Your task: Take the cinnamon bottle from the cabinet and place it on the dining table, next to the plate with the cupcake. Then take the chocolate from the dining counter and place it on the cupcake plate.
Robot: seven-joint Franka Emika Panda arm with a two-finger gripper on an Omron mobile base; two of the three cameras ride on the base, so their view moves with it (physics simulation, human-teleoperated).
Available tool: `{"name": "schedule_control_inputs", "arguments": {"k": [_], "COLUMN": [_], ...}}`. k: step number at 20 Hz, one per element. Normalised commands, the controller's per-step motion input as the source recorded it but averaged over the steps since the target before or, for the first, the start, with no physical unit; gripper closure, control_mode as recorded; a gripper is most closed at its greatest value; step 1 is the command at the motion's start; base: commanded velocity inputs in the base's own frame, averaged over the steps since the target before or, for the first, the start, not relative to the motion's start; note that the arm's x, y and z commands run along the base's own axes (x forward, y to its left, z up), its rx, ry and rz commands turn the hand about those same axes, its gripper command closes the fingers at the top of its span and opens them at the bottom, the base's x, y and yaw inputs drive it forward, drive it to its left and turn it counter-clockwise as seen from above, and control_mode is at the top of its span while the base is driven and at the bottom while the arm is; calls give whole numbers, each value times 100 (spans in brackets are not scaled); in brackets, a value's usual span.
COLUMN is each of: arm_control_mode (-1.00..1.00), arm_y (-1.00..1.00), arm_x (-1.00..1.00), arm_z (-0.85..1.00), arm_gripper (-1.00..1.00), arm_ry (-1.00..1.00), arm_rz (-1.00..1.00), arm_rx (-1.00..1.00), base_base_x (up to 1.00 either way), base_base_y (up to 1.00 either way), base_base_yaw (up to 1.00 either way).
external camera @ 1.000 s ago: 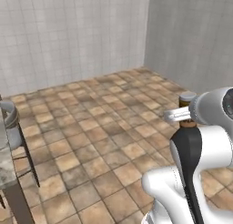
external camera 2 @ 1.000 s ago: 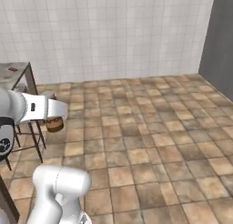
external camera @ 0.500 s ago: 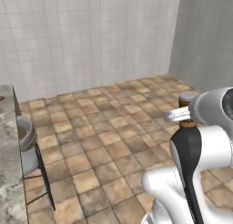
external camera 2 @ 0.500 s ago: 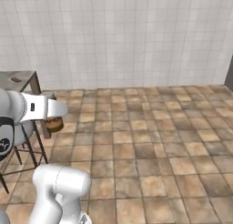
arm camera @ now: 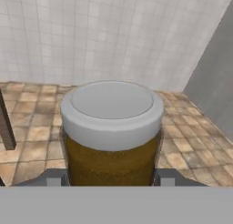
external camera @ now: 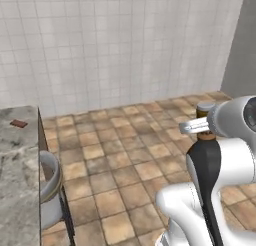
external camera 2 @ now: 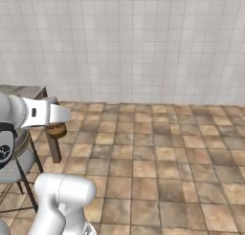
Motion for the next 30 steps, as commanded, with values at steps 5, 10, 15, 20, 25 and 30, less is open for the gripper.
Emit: {"name": "schedule_control_inputs", "arguments": {"k": [5,10,15,20,25,30], "arm_control_mode": [100,100,100,100,100,100], "arm_y": [0,0,0,0,0,0], "arm_x": [0,0,0,0,0,0], "arm_z": [0,0,0,0,0,0], "arm_gripper": [100,100,100,100,100,100], "arm_ry": [0,0,0,0,0,0], "arm_rz": [0,0,0,0,0,0], "arm_rx": [0,0,0,0,0,0], "base_base_x": [100,100,100,100,100,86], "base_base_y": [-10,-39,-65,-63,-68,-67], "base_base_yaw": [39,37,30,33,35,43]}}
